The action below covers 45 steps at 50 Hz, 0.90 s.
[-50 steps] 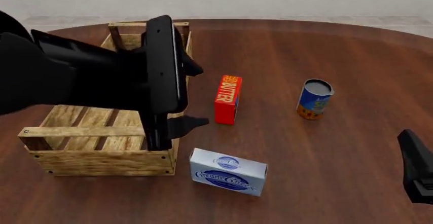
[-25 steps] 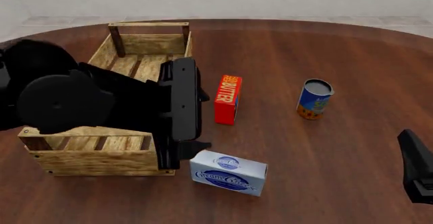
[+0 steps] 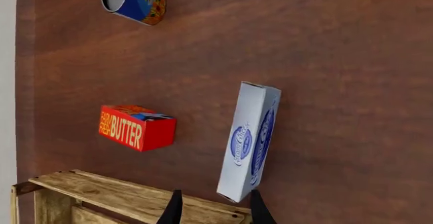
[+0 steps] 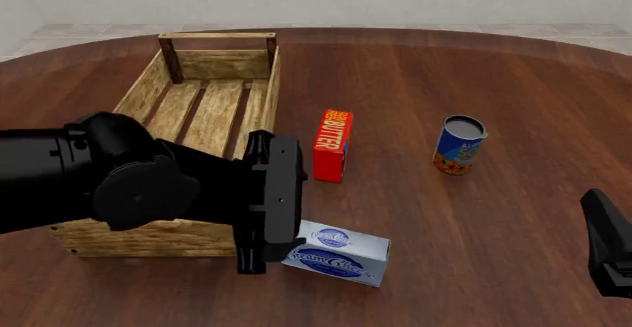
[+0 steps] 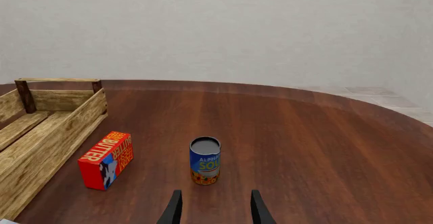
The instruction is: Pick up the cream cheese and put it in the tray.
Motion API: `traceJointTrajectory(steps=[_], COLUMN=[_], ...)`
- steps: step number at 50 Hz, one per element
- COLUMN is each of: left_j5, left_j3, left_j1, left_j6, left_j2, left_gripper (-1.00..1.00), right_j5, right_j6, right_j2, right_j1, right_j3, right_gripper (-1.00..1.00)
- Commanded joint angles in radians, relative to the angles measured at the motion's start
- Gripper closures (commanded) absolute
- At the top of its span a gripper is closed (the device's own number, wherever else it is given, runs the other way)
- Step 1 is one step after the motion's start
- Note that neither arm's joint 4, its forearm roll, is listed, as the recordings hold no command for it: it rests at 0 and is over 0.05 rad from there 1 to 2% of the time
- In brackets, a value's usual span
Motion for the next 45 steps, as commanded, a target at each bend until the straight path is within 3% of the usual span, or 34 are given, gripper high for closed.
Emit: traceJointTrajectory(steps=[1, 18, 36, 45], left_j5=[-0.047, -0.091, -0.132, -0.139], left_j3=[0.015, 0.015, 0.017, 0.031], left_j1=[0.009, -0.012, 0.033, 0.014], left_j6=[0.023, 0.029, 0.069, 0.048], left_j2=[0.047, 0.111, 0.156, 0.161], left_gripper=[-1.0, -1.0, -1.0, -1.0], right_j5=[0.001, 0.002, 0.002, 0.002], right_j6=[0.0, -0.001, -0.001, 0.0], right_j2=[-0.002, -0.005, -0.006, -0.005], right_j1=[0.0, 0.002, 0.002, 0.001], right_j3=[0.0, 0.0, 0.0, 0.0], right_gripper=[-1.0, -1.0, -1.0, -1.0])
